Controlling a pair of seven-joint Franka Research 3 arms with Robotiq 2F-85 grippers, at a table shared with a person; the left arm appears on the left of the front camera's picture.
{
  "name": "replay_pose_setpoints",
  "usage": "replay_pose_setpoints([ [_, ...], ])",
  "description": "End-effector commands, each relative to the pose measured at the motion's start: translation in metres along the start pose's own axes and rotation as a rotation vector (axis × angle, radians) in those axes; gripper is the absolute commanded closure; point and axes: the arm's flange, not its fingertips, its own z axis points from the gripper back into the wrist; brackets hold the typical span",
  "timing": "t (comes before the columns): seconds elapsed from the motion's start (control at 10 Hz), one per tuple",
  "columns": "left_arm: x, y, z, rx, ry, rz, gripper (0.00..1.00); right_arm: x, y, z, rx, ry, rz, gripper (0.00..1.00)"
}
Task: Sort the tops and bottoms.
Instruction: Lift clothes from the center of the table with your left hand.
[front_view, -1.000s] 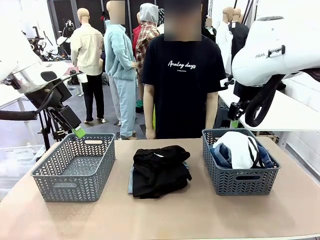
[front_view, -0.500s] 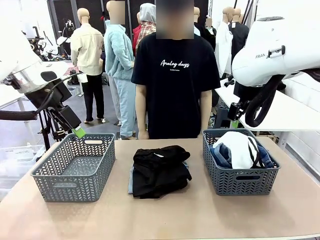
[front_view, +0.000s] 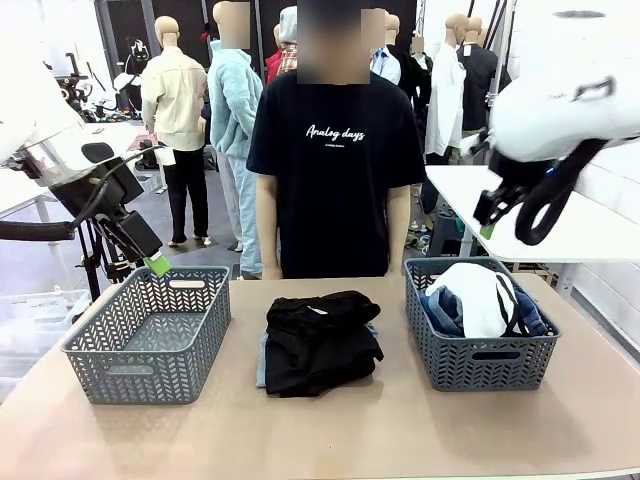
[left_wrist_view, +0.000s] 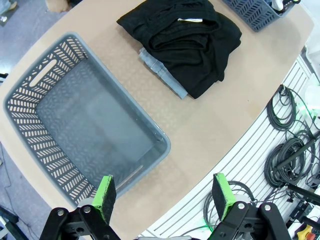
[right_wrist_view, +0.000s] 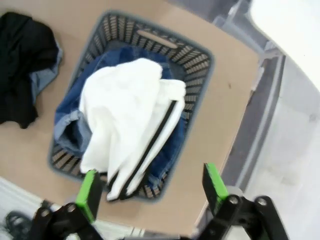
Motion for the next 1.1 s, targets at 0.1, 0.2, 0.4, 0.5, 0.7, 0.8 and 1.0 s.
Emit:
replay_pose_setpoints([
  [0.1,-0.001,0.000,0.000,0.003,0.000,0.000,0.00,-0.082,-0.034,0.060,0.061,-0.236,-0.076,0.00],
  [0.2,-0.001,0.000,0.000,0.003,0.000,0.000,0.00,-0.096,-0.039,0.062,0.114,-0.250,-0.086,0.00],
  [0.4,-0.001,0.000,0.000,0.003,0.000,0.000,0.00,-0.100,-0.043,0.046,0.222,-0.262,-0.074,0.00],
  [0.5,0.000,0.000,0.000,0.000,0.000,0.000,0.00,-0.096,-0.041,0.039,0.299,-0.269,-0.045,0.00],
  [0.7,0.007,-0.024,0.001,0.045,-0.056,-0.052,0.00,-0.107,-0.042,0.055,0.210,-0.250,-0.091,0.00],
  [0.8,0.024,-0.036,-0.012,0.066,-0.070,-0.103,0.00,-0.107,-0.042,0.055,0.210,-0.250,-0.091,0.00],
  [1.0,0.071,-0.068,-0.035,0.108,-0.088,-0.187,0.00,-0.107,-0.042,0.055,0.210,-0.250,-0.091,0.00],
])
